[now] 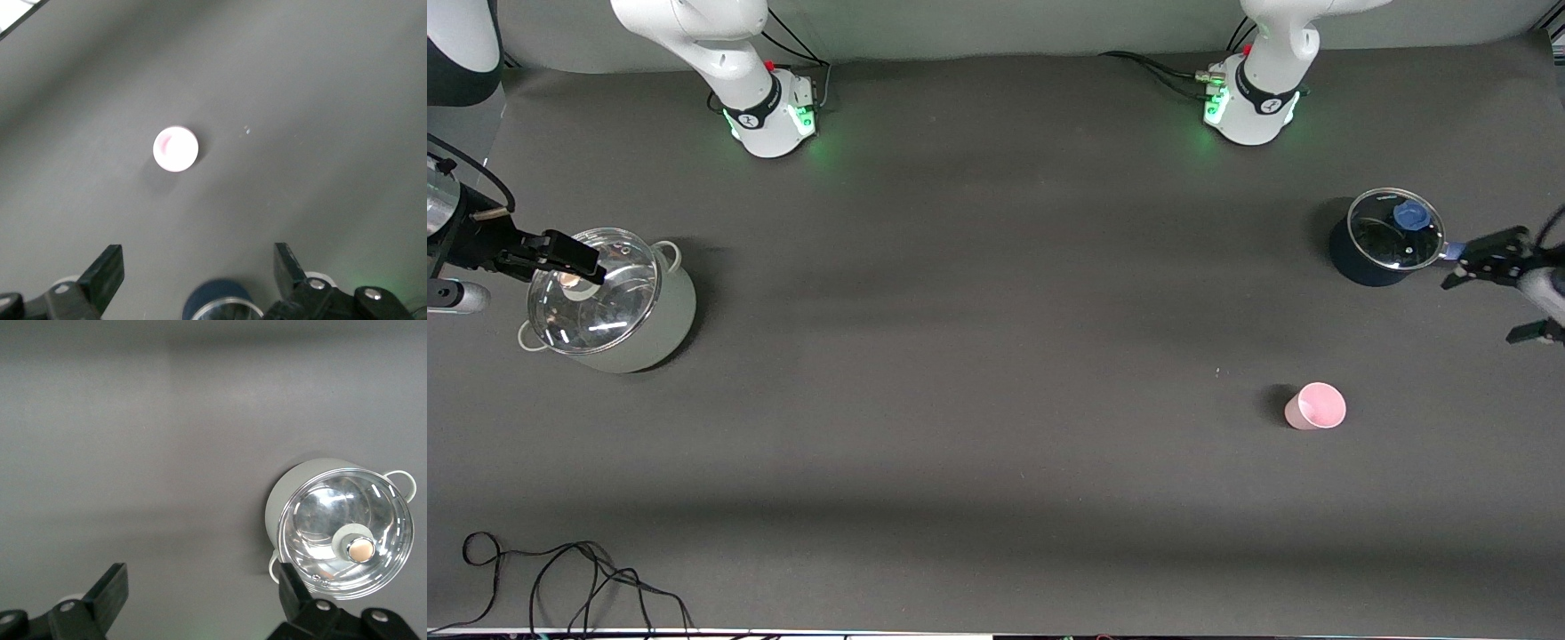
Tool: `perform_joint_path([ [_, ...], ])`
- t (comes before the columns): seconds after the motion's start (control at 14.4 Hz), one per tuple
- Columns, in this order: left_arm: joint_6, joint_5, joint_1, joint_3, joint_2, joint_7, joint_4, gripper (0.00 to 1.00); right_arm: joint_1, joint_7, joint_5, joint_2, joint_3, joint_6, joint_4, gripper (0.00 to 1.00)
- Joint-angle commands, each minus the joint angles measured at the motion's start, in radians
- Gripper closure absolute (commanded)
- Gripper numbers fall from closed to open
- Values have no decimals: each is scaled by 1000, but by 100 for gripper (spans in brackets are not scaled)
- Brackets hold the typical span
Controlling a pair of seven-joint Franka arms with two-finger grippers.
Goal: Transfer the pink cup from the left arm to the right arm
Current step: 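Move the left gripper from the saucepan down toward the pink cup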
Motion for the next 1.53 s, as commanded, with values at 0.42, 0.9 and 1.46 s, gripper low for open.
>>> perform_joint_path([
  [0.42,-16,-357,233,-8,233,535,24,0,1,10,3,12,2,-19,24,0],
  [0.9,64,-601,310,-11,403,987,-89,0,1,8,3,12,1,-19,25,0],
  [1.46,191,-891,318,-11,569,1500,-195,0,1,8,3,10,2,-21,24,0],
])
